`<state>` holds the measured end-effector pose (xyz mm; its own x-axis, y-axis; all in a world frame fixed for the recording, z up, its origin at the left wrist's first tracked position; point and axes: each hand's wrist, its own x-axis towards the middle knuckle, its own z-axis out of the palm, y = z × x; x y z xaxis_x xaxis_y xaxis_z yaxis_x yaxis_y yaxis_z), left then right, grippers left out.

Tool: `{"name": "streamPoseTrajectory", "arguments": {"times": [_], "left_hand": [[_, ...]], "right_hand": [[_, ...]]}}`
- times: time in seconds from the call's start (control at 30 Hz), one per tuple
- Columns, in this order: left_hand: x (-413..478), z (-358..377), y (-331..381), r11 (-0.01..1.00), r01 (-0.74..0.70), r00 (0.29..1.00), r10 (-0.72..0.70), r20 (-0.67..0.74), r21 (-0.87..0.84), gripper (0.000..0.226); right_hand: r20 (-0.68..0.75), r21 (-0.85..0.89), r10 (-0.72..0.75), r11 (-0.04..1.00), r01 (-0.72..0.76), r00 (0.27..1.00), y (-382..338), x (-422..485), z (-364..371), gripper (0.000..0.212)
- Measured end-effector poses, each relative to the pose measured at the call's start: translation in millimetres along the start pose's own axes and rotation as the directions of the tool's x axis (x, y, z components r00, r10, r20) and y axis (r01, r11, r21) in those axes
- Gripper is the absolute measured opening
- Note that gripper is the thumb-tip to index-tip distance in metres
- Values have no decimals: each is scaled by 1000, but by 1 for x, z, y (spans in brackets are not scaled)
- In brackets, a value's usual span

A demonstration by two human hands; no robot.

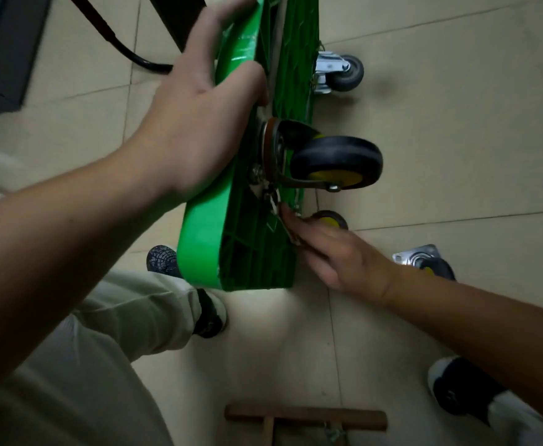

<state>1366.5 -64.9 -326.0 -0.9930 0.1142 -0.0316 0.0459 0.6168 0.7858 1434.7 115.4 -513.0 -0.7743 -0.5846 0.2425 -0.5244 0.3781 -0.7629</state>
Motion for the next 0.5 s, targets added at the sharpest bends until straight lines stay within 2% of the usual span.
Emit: {"name": "streamPoseTrajectory", "arguments": {"times": [0.07,0.13,0.2,0.27,0.37,0.43,0.5], "left_hand": [[-2,0,3,1000,18,1000,-18,7,7,59],[-3,0,4,999,34,999,-34,8,7,59],[-4,1,7,999,38,999,-38,5,21,59],[-5,1,8,998,47,999,-48,10,33,59],[-7,-1,11,998,56,998,-56,1,36,61],[-8,-3,11,998,64,998,-64,16,24,63],[-9,-5,10,997,66,997,-67,35,37,63]], "right_hand": [[-16,127,147,981,-144,989,-32,-16,3,70],[25,345,328,884,-316,944,-65,-22,-2,71],[88,597,439,695,-400,894,-100,-14,-7,64],[150,760,528,479,-440,836,-130,-3,-14,51],[243,813,633,280,-511,735,-154,16,-29,33],[278,830,693,174,-529,665,-160,25,-38,34],[270,840,713,155,-520,647,-162,27,-43,27]]}}
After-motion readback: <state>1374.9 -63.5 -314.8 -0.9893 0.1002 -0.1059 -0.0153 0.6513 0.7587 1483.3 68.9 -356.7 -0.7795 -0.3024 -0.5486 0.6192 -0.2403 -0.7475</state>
